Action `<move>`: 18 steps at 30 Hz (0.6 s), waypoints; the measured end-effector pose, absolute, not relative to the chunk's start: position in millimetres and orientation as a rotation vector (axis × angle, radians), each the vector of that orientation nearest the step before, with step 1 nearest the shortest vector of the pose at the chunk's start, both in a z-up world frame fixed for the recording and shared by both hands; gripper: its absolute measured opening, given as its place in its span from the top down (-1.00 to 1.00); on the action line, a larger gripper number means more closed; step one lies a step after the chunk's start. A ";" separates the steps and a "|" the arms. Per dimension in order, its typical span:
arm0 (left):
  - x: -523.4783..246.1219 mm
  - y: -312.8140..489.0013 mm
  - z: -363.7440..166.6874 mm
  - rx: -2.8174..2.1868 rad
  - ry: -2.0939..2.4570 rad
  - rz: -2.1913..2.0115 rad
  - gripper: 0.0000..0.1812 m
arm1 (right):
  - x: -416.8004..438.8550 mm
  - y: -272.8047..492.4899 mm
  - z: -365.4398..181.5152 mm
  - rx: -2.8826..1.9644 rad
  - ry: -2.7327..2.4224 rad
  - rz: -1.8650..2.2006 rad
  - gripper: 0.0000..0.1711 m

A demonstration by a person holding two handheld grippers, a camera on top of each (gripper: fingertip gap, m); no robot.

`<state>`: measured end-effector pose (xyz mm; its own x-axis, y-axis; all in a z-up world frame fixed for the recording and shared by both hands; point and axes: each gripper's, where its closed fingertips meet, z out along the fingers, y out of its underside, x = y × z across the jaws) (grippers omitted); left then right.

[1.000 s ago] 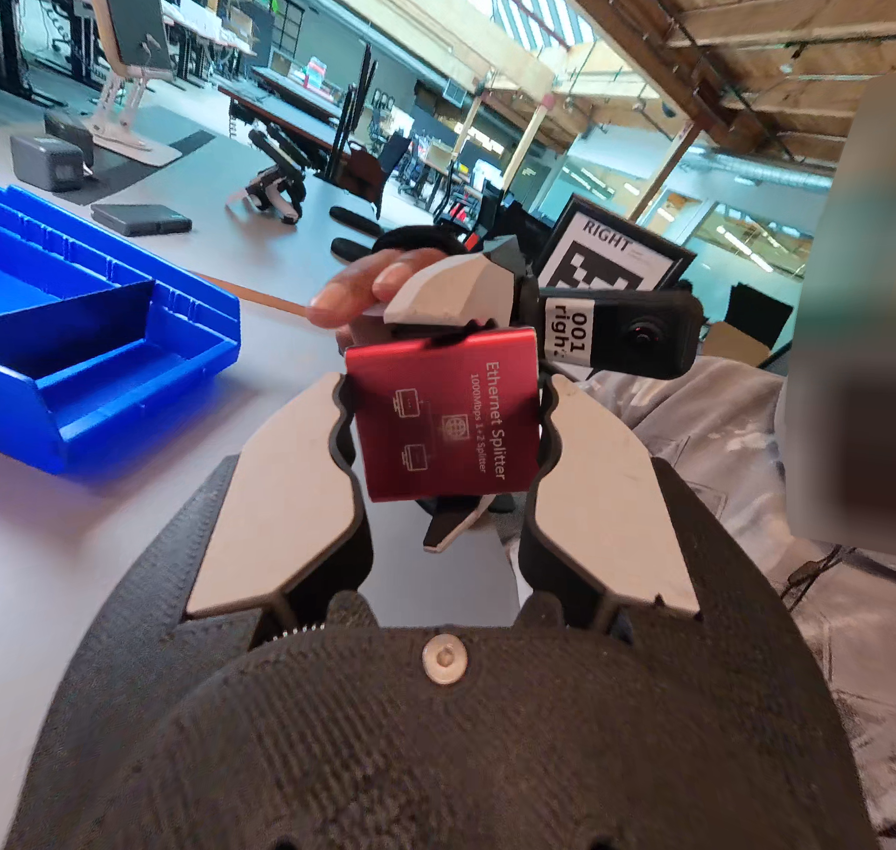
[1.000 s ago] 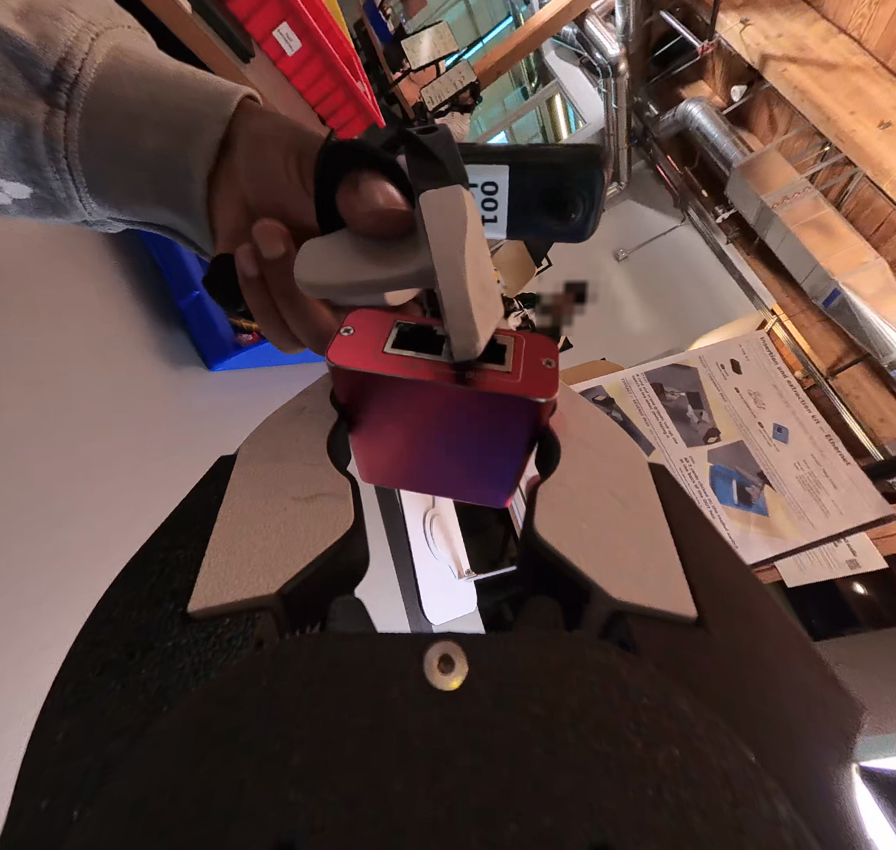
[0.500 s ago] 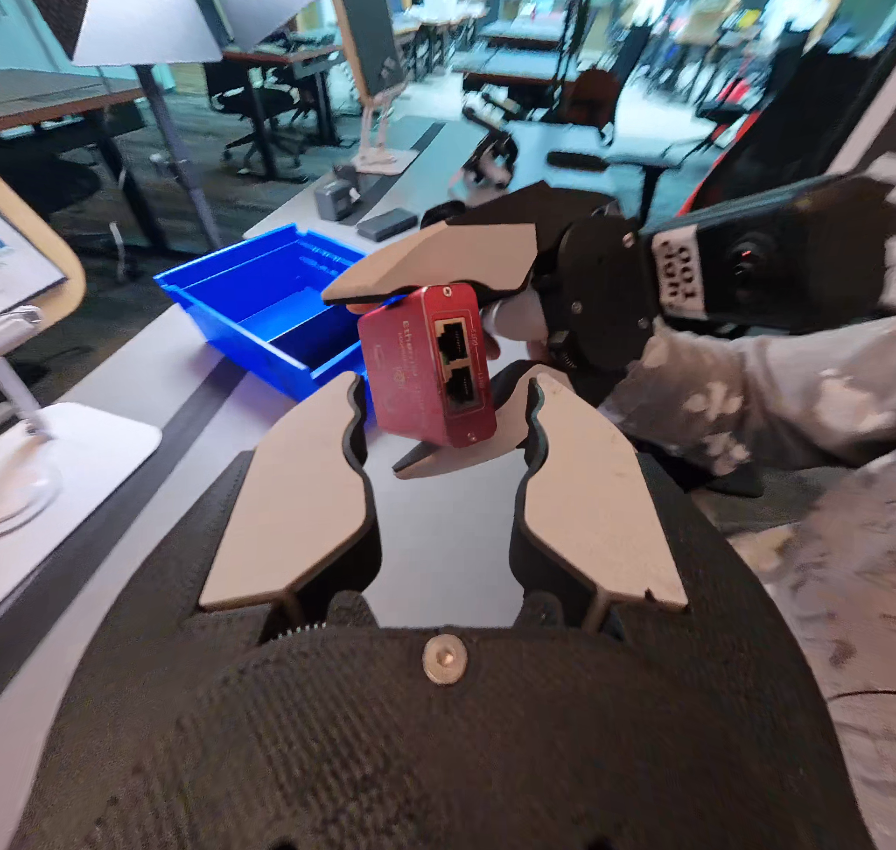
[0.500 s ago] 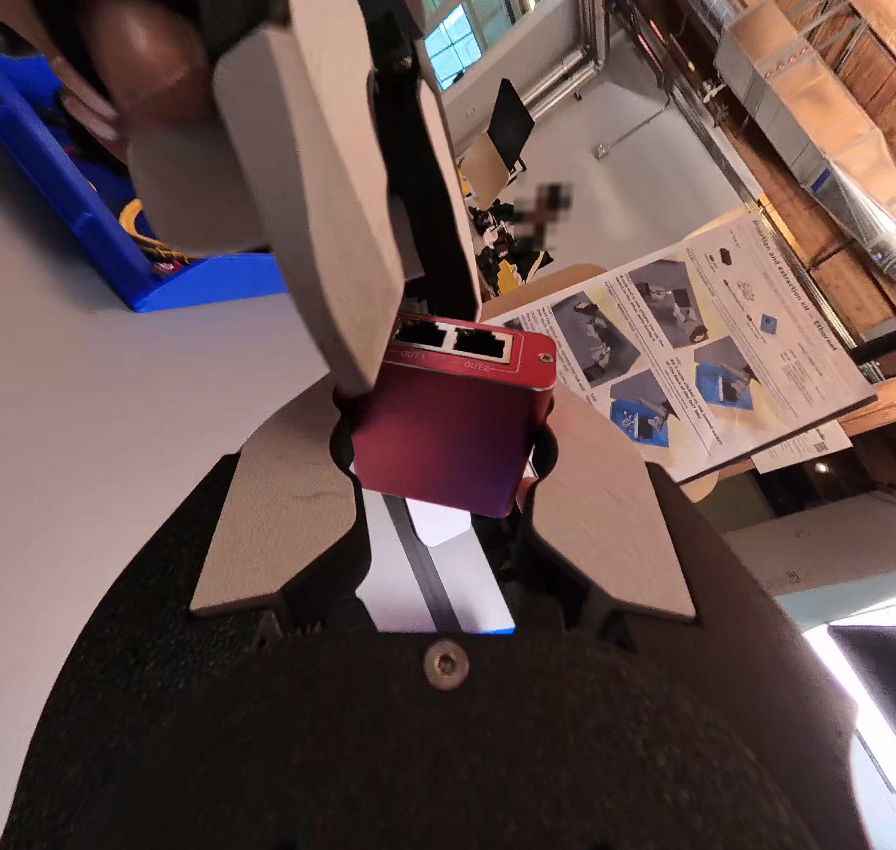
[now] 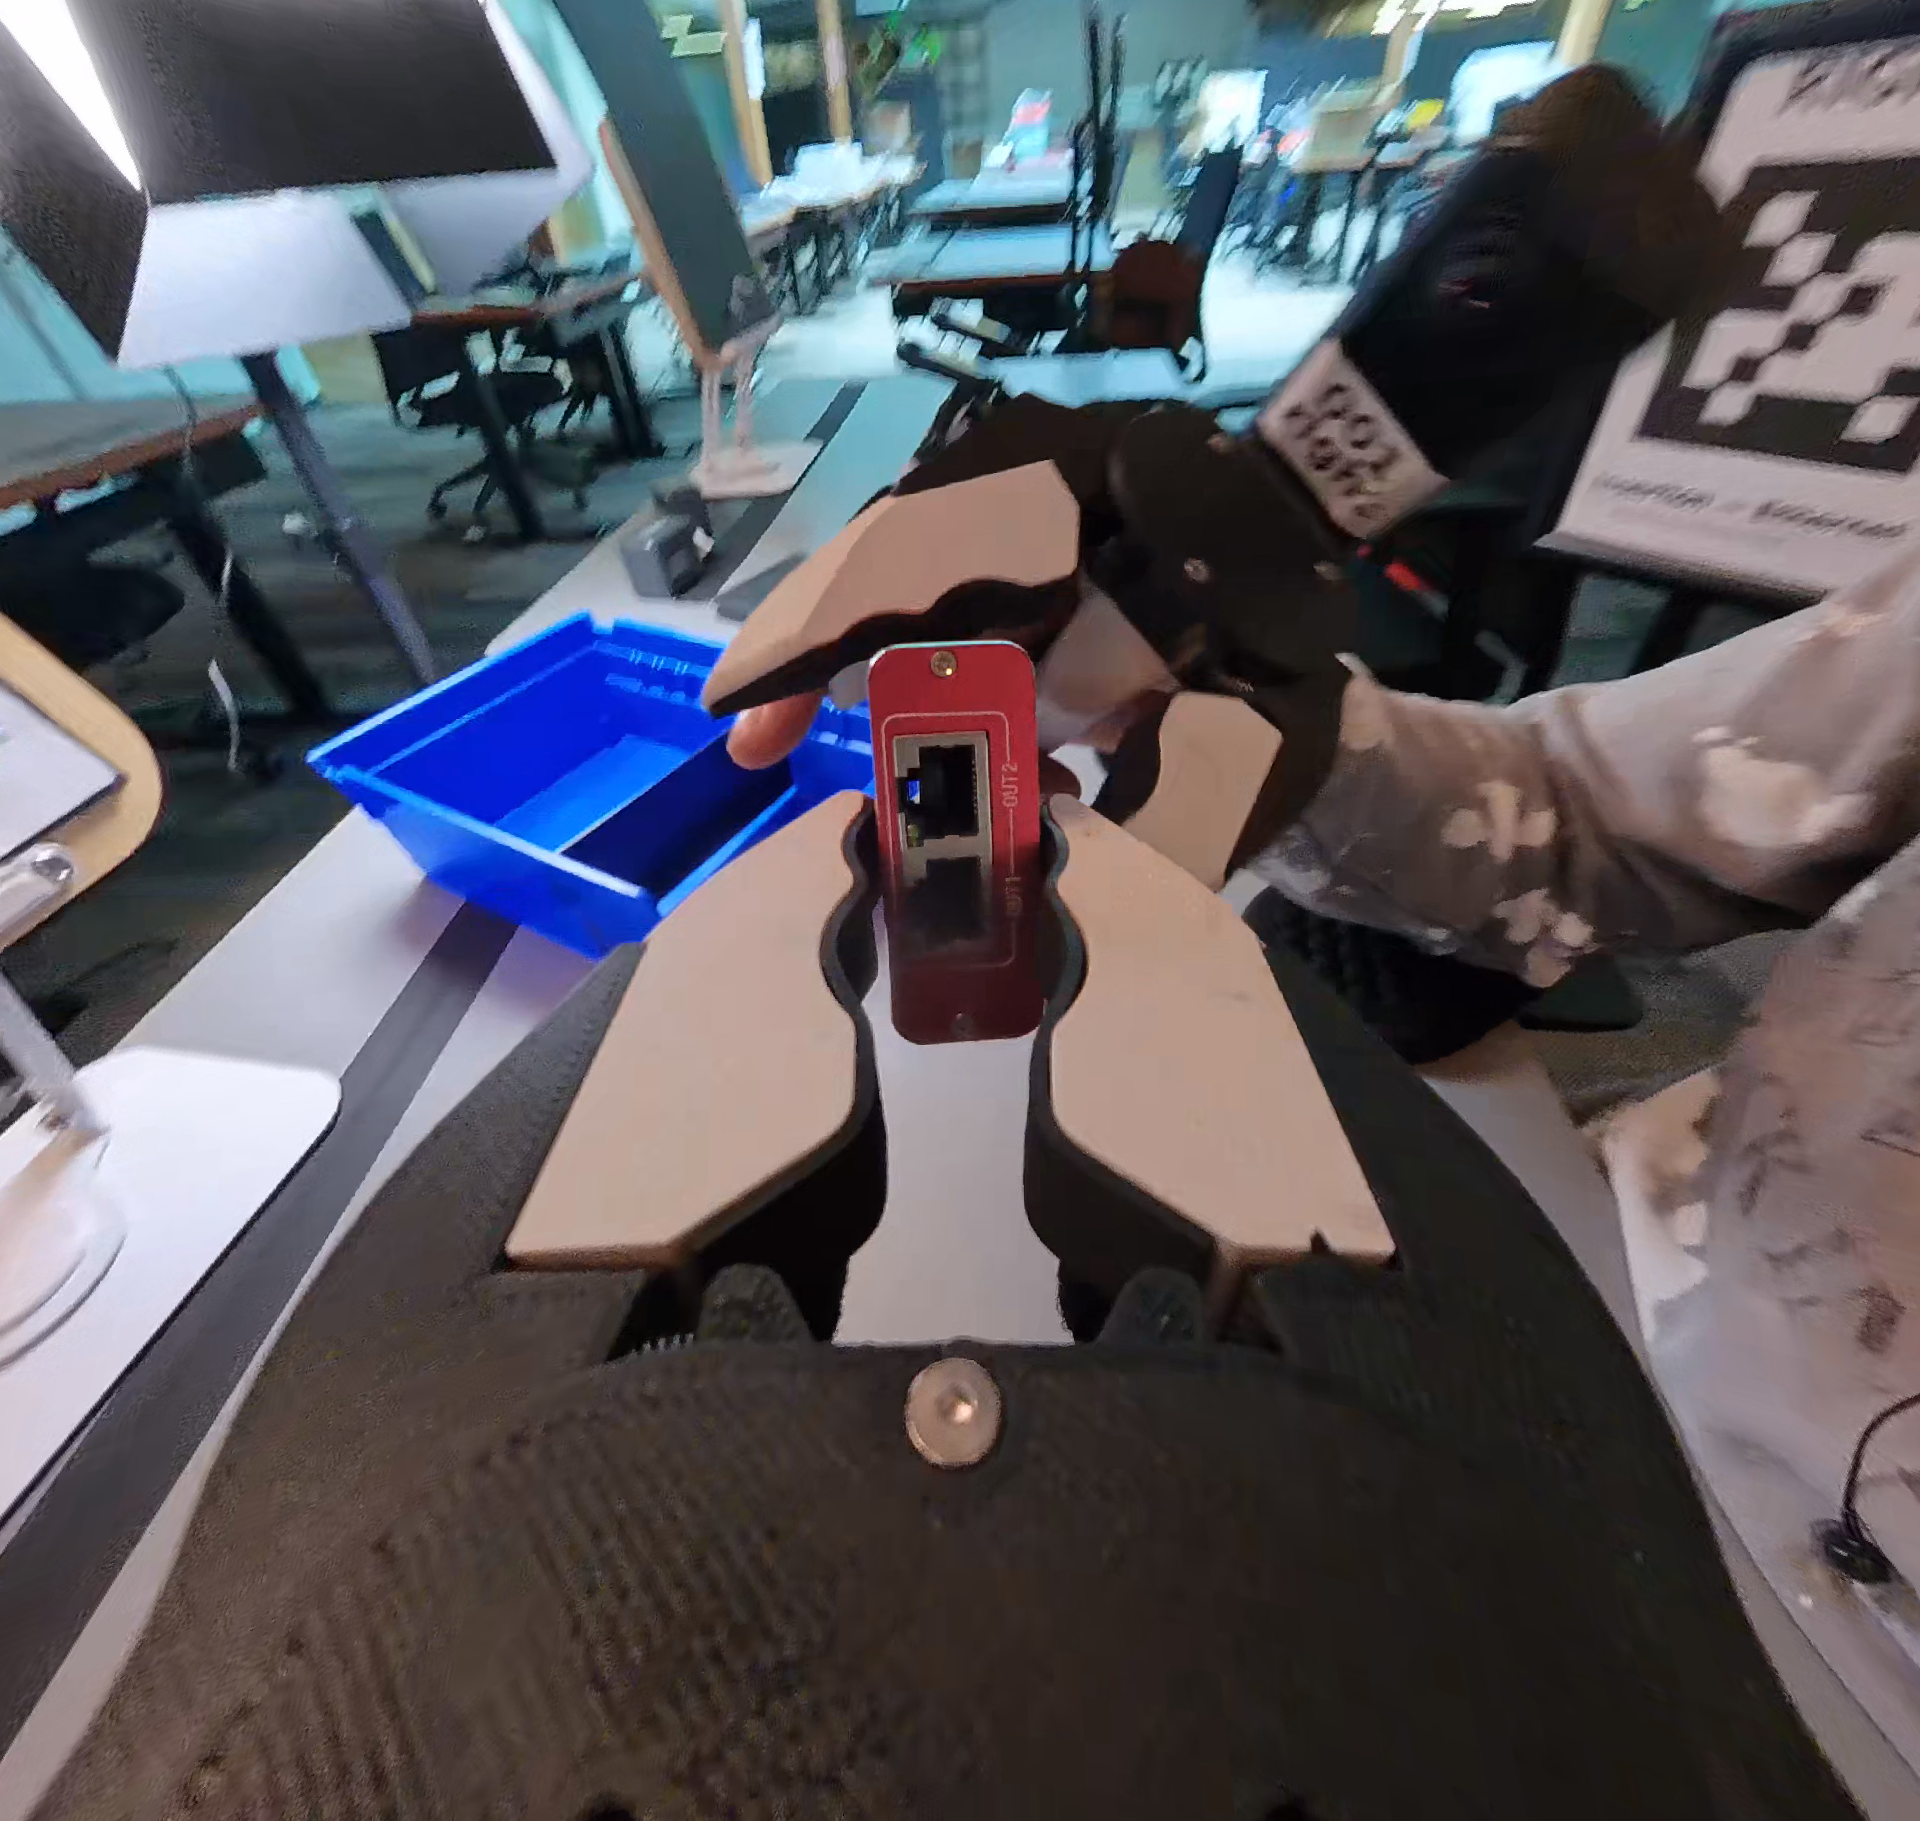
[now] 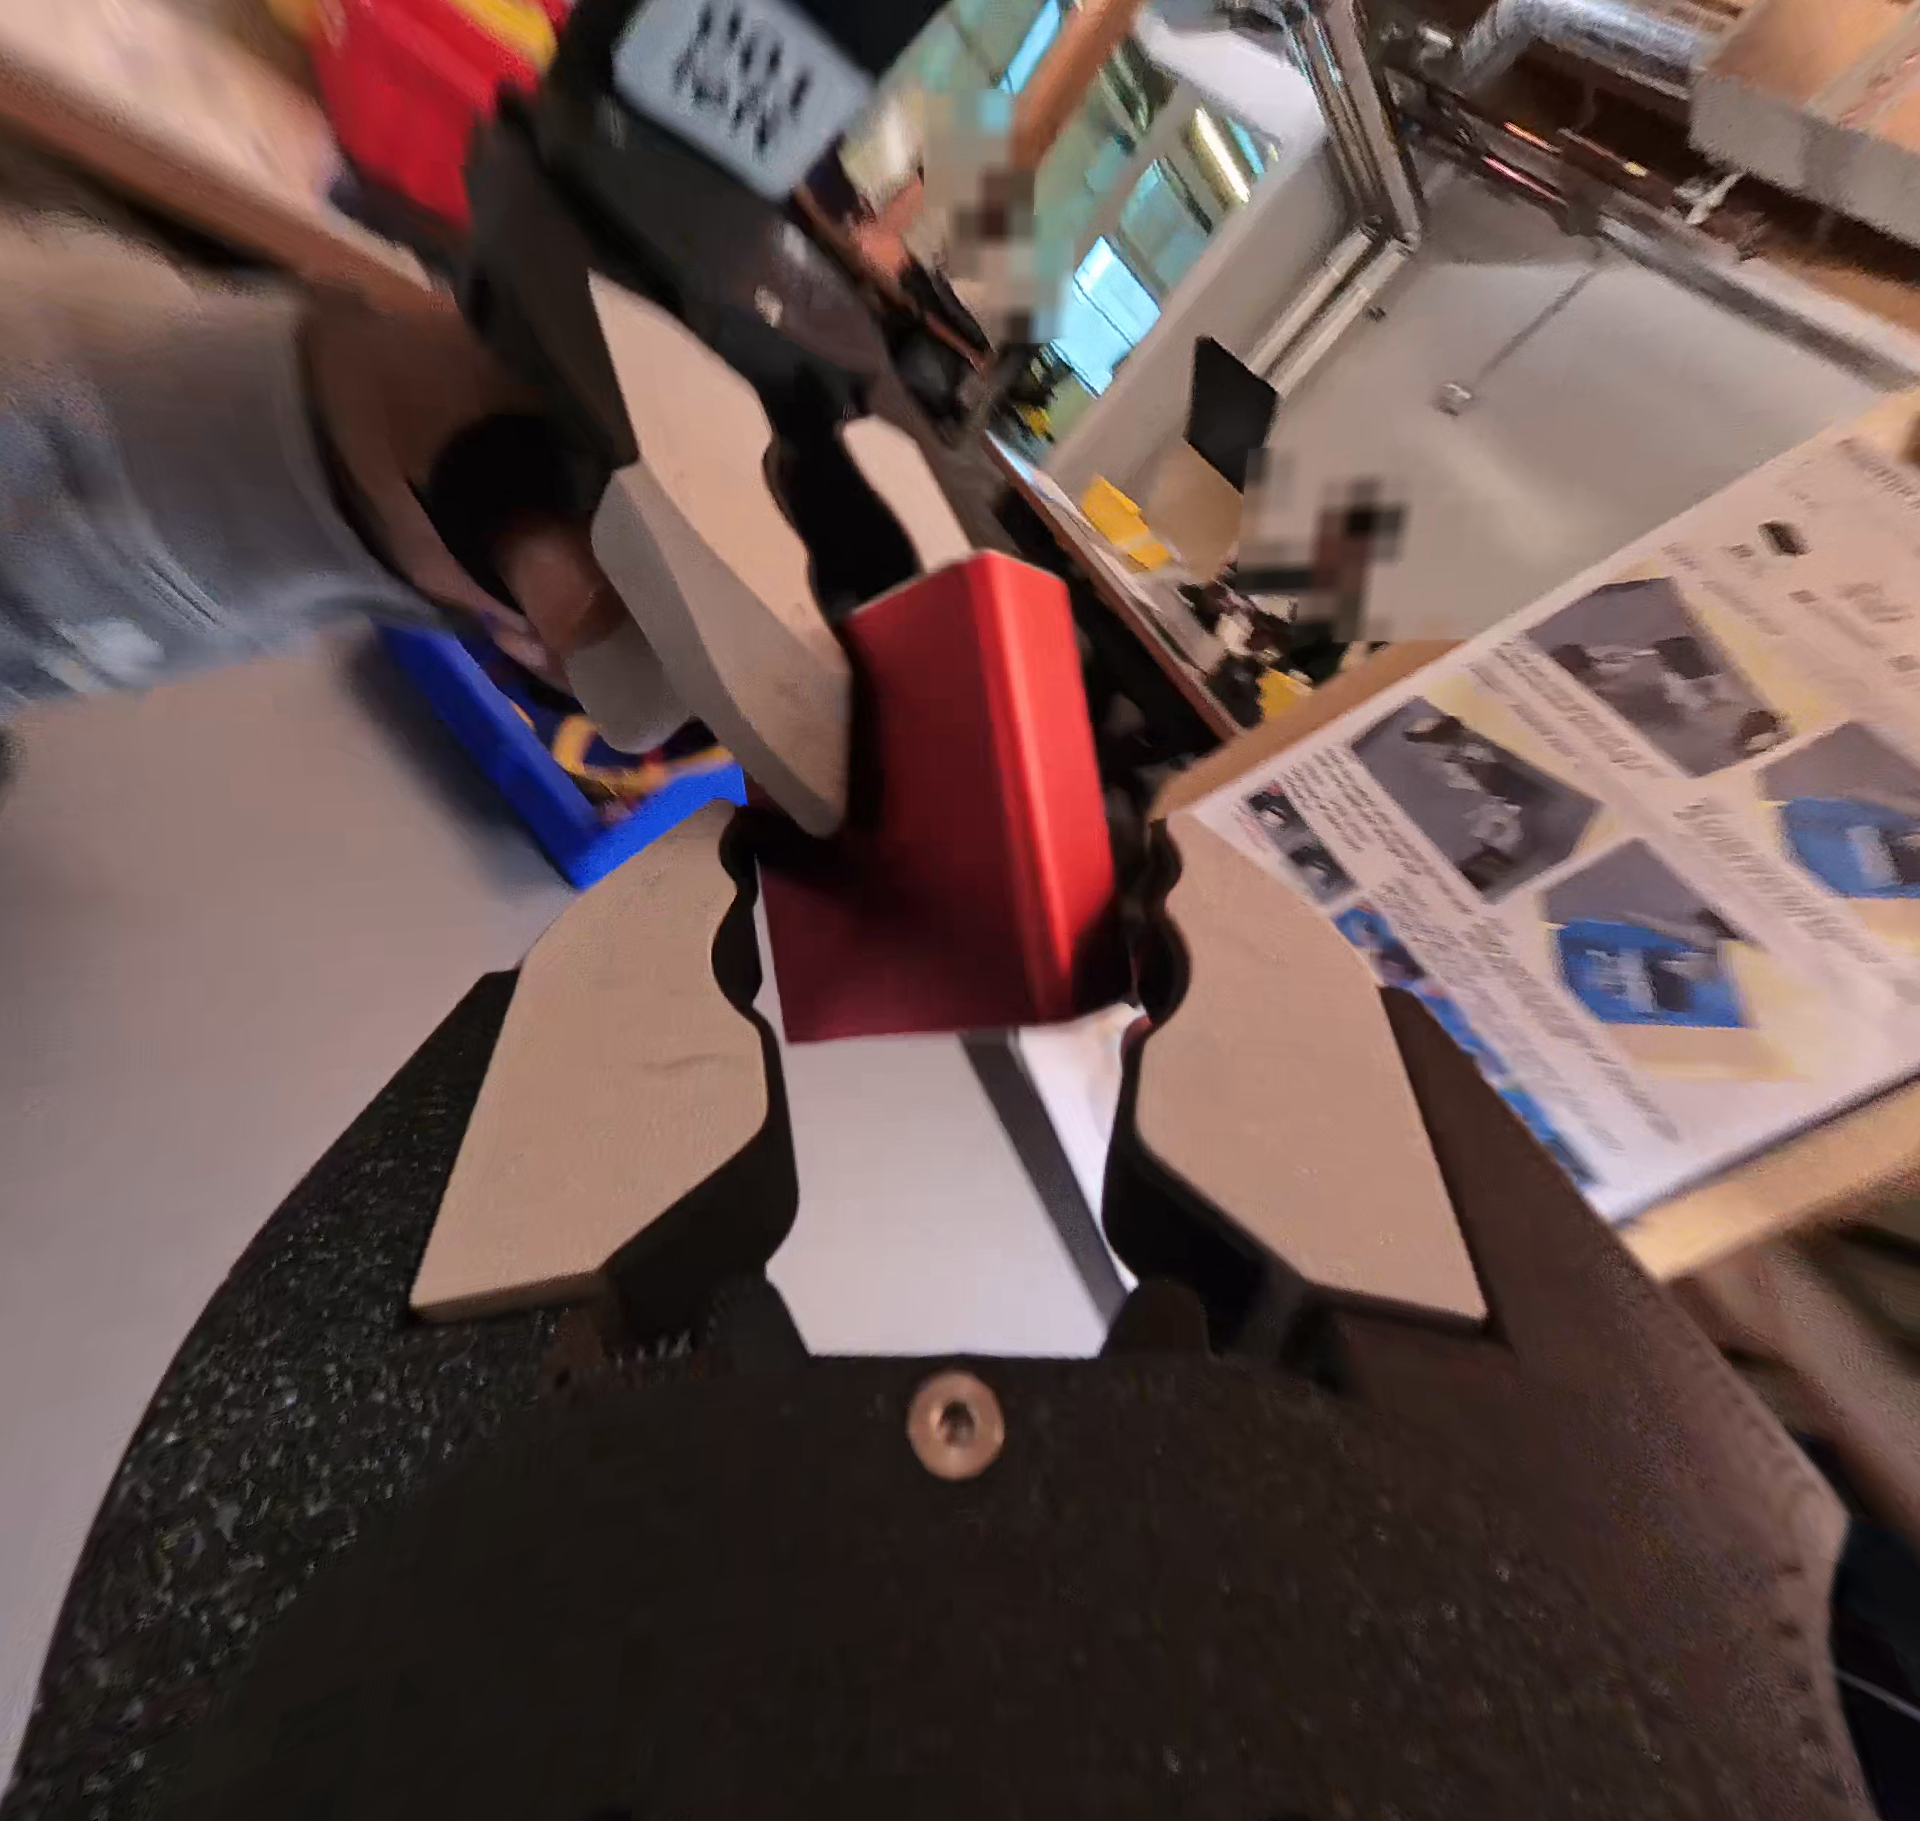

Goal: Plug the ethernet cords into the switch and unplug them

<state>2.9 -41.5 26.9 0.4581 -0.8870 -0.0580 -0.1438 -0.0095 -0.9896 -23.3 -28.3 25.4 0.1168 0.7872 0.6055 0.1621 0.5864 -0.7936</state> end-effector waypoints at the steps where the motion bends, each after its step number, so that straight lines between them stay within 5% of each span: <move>1: -0.3 -45.6 32.7 -1.441 0.955 -0.798 0.70 | -18.9 -33.1 33.2 -0.883 -1.388 0.683 0.19; 8: 1.8 -86.2 69.6 -1.105 1.002 -0.993 0.70 | 1.7 -74.4 63.7 -0.801 -1.354 1.313 0.38; 11: 9.3 -91.4 67.3 -1.072 1.032 -1.013 0.70 | 0.5 -91.0 66.8 -0.744 -1.362 1.373 0.67; 18: 10.4 -92.6 65.5 -1.083 1.050 -1.002 0.70 | 2.1 -91.4 64.6 -0.745 -1.392 1.327 0.69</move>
